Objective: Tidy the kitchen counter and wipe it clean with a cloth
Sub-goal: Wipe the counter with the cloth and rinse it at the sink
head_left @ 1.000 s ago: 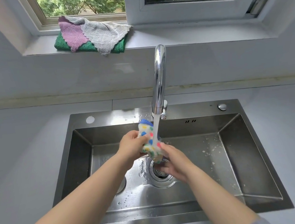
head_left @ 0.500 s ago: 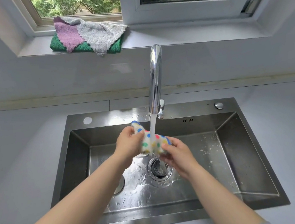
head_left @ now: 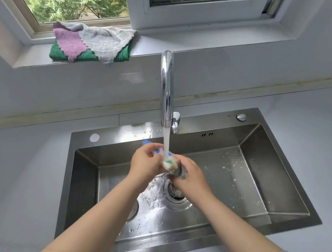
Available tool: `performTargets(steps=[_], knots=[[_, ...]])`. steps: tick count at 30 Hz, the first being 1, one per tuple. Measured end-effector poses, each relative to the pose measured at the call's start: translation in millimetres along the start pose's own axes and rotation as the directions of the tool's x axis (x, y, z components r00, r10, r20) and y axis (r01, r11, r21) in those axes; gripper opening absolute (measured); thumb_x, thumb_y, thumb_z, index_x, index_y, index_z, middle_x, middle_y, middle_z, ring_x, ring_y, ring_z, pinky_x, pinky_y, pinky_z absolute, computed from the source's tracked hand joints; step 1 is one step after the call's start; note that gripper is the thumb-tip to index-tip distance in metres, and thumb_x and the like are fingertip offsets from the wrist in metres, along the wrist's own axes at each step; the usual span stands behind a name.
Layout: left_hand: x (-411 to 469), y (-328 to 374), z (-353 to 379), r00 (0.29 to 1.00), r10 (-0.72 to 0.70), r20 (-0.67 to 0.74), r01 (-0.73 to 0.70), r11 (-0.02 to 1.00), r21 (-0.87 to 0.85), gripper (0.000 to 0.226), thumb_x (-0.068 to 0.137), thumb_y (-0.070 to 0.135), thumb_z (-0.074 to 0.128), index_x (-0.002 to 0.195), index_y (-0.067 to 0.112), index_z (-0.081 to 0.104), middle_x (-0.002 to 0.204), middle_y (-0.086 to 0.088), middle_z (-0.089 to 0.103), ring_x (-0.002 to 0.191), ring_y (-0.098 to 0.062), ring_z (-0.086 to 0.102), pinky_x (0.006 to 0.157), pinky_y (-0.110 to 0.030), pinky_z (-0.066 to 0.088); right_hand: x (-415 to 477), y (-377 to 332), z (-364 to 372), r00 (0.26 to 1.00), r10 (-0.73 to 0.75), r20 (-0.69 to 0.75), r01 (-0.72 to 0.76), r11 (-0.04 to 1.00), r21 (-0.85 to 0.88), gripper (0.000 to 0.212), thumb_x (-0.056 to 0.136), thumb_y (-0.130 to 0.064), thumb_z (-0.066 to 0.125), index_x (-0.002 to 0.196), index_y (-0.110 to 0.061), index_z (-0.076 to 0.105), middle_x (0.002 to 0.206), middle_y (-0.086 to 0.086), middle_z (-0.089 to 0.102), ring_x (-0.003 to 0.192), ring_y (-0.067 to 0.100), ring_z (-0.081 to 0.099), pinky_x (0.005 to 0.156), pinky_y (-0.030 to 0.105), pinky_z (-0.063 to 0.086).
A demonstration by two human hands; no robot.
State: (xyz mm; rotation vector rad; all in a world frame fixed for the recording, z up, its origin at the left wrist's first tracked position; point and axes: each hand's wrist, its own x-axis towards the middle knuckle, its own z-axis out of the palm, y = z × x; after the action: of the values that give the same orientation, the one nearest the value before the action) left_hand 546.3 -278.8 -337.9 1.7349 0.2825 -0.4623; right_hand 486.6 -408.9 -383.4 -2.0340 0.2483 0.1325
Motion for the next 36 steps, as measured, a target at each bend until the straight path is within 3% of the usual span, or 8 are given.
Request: performTargets(steps=[5,9,12,16,22,27,30,36], knots=[[0,13,-9,0.995,-0.074,0.071,0.077,0.996,-0.039,0.020,0.093,0.000,0.047,0.104,-0.001,0.063,0.095,-0.019,0.066,0.072,-0.022,0.066,0.069,-0.037,0.061,12,-6,-16,0.998,0.026,-0.050,-0.021,0.995,0.095,0.033,0.088,-0.004,0.049,0.079,-0.032,0.065,0.076,-0.013,0.065,0.068,0.000,0.053,0.064,0.013,0.039],[3,13,-21,0.975,-0.006,0.224,-0.113,0.849,0.516,0.031,0.089,0.006,0.050,0.118,0.009,0.061,0.096,-0.001,0.060,0.081,-0.013,0.057,0.072,-0.025,0.049,21,-9,-20,0.991,0.131,-0.018,-0.122,0.957,0.262,0.024,0.091,-0.012,0.046,0.081,-0.016,0.068,0.076,-0.009,0.063,0.074,0.006,0.053,0.069,0.024,0.042],[2,6,-24,0.948,0.009,0.317,-0.228,0.714,0.662,0.022,0.085,0.036,0.067,0.100,0.020,0.064,0.098,0.003,0.048,0.081,-0.004,0.051,0.063,-0.015,0.042,25,-15,-24,0.992,0.118,0.041,-0.125,0.943,0.310,0.029,0.093,-0.013,0.045,0.079,-0.023,0.068,0.079,-0.009,0.065,0.076,0.004,0.057,0.069,0.021,0.046],[7,-7,-22,0.949,0.093,0.303,-0.263,0.763,0.591,0.036,0.089,0.050,0.057,0.091,0.015,0.065,0.103,-0.002,0.056,0.095,-0.016,0.056,0.077,-0.028,0.043,30,-20,-27,0.990,0.104,0.097,-0.126,0.959,0.255,0.029,0.096,-0.022,0.047,0.074,-0.013,0.063,0.071,-0.005,0.060,0.068,0.006,0.052,0.068,0.026,0.043],[3,-6,-14,0.975,0.148,0.168,-0.200,0.913,0.356,0.024,0.095,0.024,0.052,0.084,0.004,0.057,0.080,-0.008,0.061,0.068,-0.013,0.052,0.055,-0.015,0.042,37,-21,-22,0.978,0.109,0.178,-0.138,0.977,0.164,0.055,0.084,-0.050,0.048,0.081,0.002,0.064,0.072,0.002,0.062,0.068,0.012,0.053,0.069,0.031,0.042],[3,-8,-19,0.984,0.165,0.072,-0.180,0.908,0.378,0.025,0.098,0.028,0.048,0.079,0.012,0.054,0.074,0.000,0.057,0.070,-0.017,0.053,0.056,-0.024,0.042,34,-13,-19,0.974,0.133,0.181,-0.163,0.974,0.158,0.041,0.076,-0.046,0.053,0.064,-0.007,0.056,0.062,-0.002,0.053,0.063,0.013,0.049,0.063,0.034,0.045],[1,-6,-21,0.989,0.141,0.053,-0.151,0.923,0.354,0.026,0.100,0.032,0.043,0.086,0.012,0.052,0.081,-0.007,0.058,0.062,-0.025,0.059,0.038,-0.028,0.043,30,-5,-15,0.967,0.161,0.196,-0.197,0.964,0.179,0.043,0.073,-0.040,0.054,0.073,0.003,0.056,0.069,0.002,0.052,0.067,0.015,0.048,0.063,0.032,0.041],[4,-9,-20,0.971,0.237,0.025,-0.227,0.889,0.398,0.025,0.101,0.029,0.043,0.080,0.015,0.047,0.071,0.004,0.052,0.066,-0.011,0.047,0.060,-0.021,0.037,17,19,1,0.852,0.431,0.296,-0.523,0.701,0.485,0.018,0.091,-0.013,0.058,0.107,-0.006,0.062,0.094,0.010,0.068,0.078,0.020,0.064,0.068,0.029,0.053]])
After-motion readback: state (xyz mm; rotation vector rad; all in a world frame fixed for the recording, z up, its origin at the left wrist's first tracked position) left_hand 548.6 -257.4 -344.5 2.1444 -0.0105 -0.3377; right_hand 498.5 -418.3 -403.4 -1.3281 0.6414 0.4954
